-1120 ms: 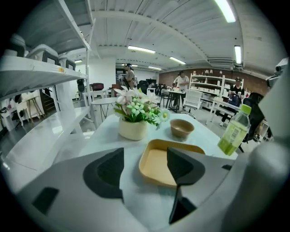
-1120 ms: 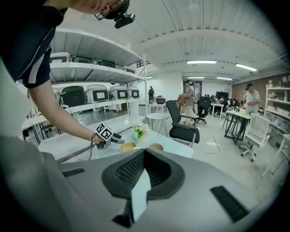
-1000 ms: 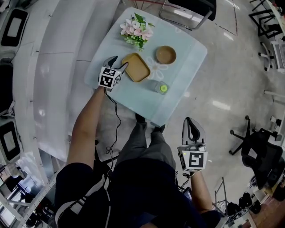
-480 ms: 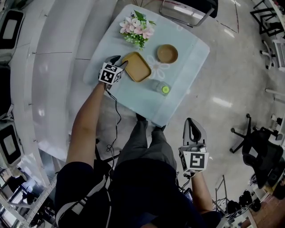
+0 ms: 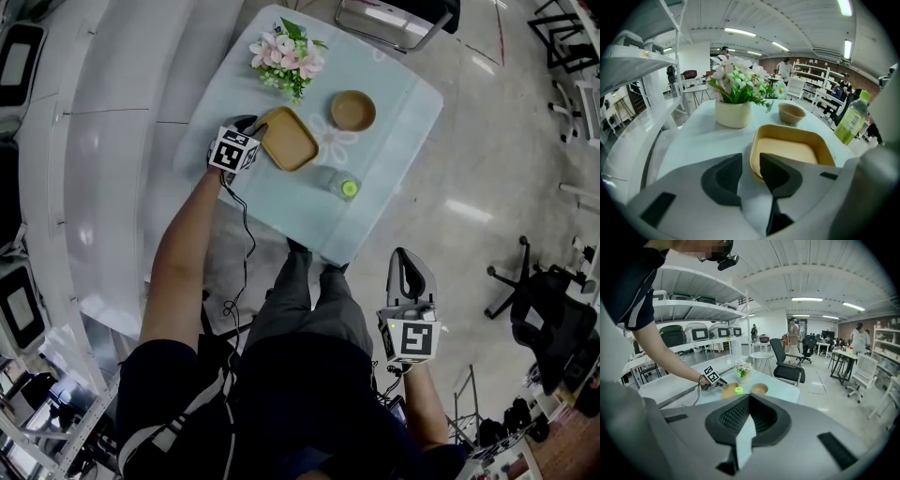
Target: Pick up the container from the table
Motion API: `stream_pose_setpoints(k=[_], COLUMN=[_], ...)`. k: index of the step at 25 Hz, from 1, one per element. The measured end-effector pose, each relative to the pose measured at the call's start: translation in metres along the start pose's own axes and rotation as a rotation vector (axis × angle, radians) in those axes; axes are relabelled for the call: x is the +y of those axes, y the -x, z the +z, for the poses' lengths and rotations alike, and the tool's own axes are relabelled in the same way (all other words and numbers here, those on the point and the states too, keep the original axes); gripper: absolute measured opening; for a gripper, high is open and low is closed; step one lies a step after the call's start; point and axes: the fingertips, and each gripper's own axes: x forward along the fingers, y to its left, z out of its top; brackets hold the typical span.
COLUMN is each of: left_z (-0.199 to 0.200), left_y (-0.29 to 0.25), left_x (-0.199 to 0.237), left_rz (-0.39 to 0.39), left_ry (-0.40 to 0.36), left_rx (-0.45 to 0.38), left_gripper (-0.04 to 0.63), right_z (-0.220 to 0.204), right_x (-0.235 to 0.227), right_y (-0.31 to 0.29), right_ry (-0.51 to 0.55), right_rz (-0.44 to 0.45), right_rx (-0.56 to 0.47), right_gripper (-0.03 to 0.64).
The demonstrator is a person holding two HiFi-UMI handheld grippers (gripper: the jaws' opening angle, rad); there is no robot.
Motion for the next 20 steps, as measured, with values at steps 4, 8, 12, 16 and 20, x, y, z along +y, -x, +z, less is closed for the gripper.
stream_pose_setpoints(k=[4,8,12,16,20], left_z=[0.0003,0.0005,0.0009,0.001,-0.0012], left_y=[-0.0016,-0.0044,-0.0049,-0.0049,-0.0025], left_x=[-0.001,-0.0025,-0.0016,-0.0019,-0.0013], left_rz=[-0.004,-0.01,-0.006,0.0,0.01], left_ry=[-0.001,-0.013,0.003,-0.001,0.01], left_rx=[0.006,0.015,0.012,0.02,0.027], left_gripper=[0.091,0.055,0.038,0.031,0.025], right_z=[0.0013,0.0008,-0.0008,0.0029,0.0017], right_x=[0.0022,0.0012,0.0014,0.0037,0.0038], right_y=[-0.0007,-0.0015,-0.0008,-0.0009,0.0001], right_ry=[0.0,-0.006,0.003,-0.007,-0.009], right_rz=[0.001,-0.004,-0.001,0.001,0.002], right_rx=[-0.003,0.0,0.005,-0.008,-0.007], right_gripper=[0.0,0.0,0.0,0.0,0.0])
